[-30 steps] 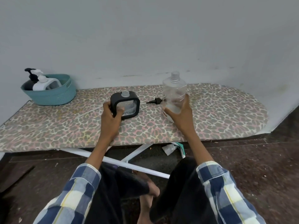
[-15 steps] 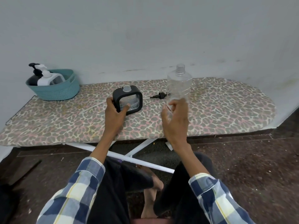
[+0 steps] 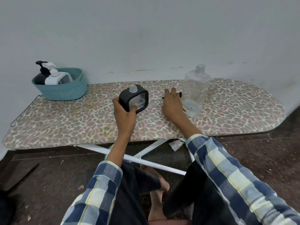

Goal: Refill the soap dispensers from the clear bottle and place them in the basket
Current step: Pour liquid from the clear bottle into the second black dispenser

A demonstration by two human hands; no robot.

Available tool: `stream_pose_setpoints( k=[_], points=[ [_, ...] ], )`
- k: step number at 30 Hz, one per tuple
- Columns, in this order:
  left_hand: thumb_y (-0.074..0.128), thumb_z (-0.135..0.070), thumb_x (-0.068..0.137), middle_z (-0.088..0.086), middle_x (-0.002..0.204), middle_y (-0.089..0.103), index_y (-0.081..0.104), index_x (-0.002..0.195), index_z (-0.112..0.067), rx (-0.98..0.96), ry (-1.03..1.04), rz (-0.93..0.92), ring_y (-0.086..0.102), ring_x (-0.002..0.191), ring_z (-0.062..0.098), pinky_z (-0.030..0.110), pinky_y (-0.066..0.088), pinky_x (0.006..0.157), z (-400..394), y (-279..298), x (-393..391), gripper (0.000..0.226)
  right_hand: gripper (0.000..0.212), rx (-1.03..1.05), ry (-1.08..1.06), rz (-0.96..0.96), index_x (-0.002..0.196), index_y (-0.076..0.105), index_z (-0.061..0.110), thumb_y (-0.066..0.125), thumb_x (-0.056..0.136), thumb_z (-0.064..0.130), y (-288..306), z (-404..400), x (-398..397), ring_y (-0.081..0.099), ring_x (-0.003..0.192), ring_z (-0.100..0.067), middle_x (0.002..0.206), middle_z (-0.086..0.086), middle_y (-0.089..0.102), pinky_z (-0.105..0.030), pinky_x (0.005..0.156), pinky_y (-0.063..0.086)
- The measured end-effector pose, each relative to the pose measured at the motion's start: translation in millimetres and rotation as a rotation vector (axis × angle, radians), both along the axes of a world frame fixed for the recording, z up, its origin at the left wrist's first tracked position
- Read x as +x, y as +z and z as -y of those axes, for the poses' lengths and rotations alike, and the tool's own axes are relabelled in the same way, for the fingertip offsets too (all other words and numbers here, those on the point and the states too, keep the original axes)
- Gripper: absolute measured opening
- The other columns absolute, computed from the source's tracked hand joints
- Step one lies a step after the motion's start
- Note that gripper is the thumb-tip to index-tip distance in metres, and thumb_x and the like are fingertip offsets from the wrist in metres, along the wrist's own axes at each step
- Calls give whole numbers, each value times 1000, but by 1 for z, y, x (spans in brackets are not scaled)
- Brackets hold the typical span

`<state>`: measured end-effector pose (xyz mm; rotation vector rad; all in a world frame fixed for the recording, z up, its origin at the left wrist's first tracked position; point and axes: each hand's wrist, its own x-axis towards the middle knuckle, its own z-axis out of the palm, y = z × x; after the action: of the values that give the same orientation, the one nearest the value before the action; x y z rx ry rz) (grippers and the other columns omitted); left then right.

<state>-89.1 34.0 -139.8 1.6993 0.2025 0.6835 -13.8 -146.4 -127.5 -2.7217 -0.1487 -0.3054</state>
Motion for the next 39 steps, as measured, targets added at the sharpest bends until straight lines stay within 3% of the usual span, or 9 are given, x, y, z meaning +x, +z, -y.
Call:
stream_pose_setpoints(
  k=[3, 8, 13, 19, 24, 27, 30, 33, 39],
  points=[
    [76, -10, 94, 1, 125, 61, 45, 128, -19, -27, 20, 16, 64, 111, 8, 8, 50, 81, -3, -1, 1, 47, 56, -109, -20, -37, 152, 42, 0, 56, 98, -7, 1, -4, 6, 38, 145, -45, 158, -24, 38, -45, 107, 45],
    [77, -15, 94, 2, 127, 62, 46, 127, -23, -52, 54, 53, 64, 113, 13, 19, 53, 87, -5, -5, 1, 46, 39, -155, -47, -22, 135, 54, -1, 57, 97, -10, 4, -9, 9, 47, 134, -43, 148, -24, 45, -46, 93, 50],
    [79, -19, 95, 2, 129, 62, 46, 128, -25, -88, 93, 55, 64, 116, 17, 22, 54, 91, -7, -6, 2, 47, 35, -117, 2, 107, 121, 59, 2, 54, 92, -16, 8, -5, 5, 55, 119, -38, 130, -20, 59, -40, 77, 41],
    [78, -12, 95, 3, 128, 61, 48, 129, -19, -47, 85, 64, 64, 114, 18, 26, 59, 91, -6, -5, 1, 47, 38, 253, 133, 310, 122, 70, 9, 51, 95, -9, 42, -10, 1, 66, 101, -26, 120, -9, 68, -38, 82, 54],
    [78, -10, 94, 3, 129, 60, 48, 132, -16, -70, 77, 49, 64, 114, 16, 11, 55, 83, -6, -4, 1, 49, 25, 782, 196, 284, 120, 75, 14, 65, 100, 4, 70, -20, -7, 71, 78, -4, 102, 4, 75, -13, 73, 51],
    [78, -12, 95, 2, 129, 60, 48, 132, -17, -73, 68, 42, 63, 114, 15, 13, 54, 84, -5, -3, 0, 48, 25, 704, 173, 241, 126, 75, 18, 69, 102, 21, 70, -15, -6, 70, 87, -12, 106, 2, 75, -12, 74, 50],
    [78, -13, 96, 2, 129, 60, 48, 132, -18, -72, 62, 42, 64, 114, 16, 18, 56, 85, -5, -4, 0, 48, 25, 522, 153, 136, 125, 71, 14, 58, 110, 30, 50, -10, -6, 66, 80, -12, 112, -10, 67, -15, 62, 50],
    [78, -14, 96, 2, 130, 59, 47, 132, -20, -57, 65, 38, 63, 115, 18, 27, 59, 90, -5, -6, 1, 48, 37, 286, 107, 27, 133, 62, 14, 53, 111, 42, 22, -7, -10, 68, 99, -25, 127, -10, 60, -34, 77, 47],
    [77, -15, 95, 1, 131, 59, 46, 131, -24, -32, 74, 21, 63, 116, 18, 38, 61, 94, -7, -8, 4, 48, 47, 262, 119, 30, 137, 52, 14, 71, 102, 38, 5, -16, -26, 68, 104, -27, 122, -8, 71, -44, 83, 57]
  ],
)
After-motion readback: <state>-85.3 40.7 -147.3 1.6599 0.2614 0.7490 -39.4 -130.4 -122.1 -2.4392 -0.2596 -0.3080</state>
